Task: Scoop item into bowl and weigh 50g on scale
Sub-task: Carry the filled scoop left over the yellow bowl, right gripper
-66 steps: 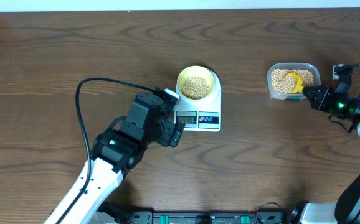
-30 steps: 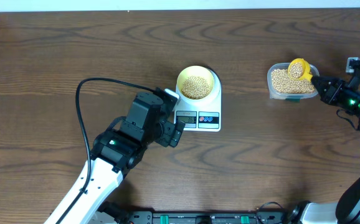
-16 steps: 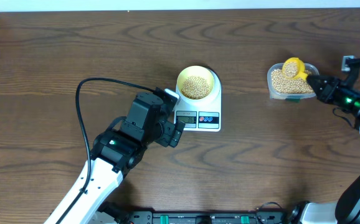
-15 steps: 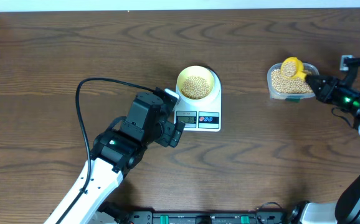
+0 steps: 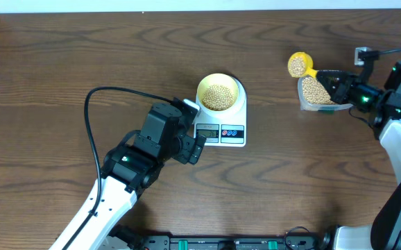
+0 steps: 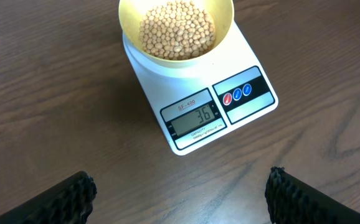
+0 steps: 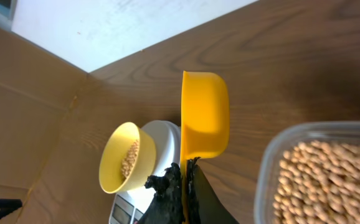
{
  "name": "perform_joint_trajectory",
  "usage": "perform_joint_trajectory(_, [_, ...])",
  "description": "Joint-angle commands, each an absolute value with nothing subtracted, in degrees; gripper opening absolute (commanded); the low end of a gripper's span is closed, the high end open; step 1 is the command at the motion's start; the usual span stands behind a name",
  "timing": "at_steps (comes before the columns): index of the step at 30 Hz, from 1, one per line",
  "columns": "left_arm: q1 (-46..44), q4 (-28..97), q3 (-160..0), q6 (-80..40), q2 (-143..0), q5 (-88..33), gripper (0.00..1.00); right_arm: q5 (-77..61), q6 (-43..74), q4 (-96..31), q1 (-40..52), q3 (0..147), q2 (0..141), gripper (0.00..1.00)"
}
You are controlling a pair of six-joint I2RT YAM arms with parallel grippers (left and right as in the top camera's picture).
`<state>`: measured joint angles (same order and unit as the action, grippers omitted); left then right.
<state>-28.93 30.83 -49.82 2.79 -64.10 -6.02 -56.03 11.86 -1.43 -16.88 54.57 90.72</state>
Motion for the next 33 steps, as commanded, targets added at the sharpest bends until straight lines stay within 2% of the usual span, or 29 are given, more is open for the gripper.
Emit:
perform_joint_trajectory(1, [-28.69,30.76,-49.82,2.31,-64.42,-5.50,0.89,-57.08,15.07,-0.01,-14.50,54.57,91.09,0.01])
perform_joint_trajectory(10, [-28.69,30.76,-49.82,2.31,-64.42,-5.50,0.89,-56.88,18.22,4.14,-8.78,54.59,91.09,0.01])
perform_joint_trajectory(33, [-28.69,30.76,-49.82,2.28,-64.42,-5.50,0.89,-43.99,19.79,7.09,8.21,54.59,91.09,0.01])
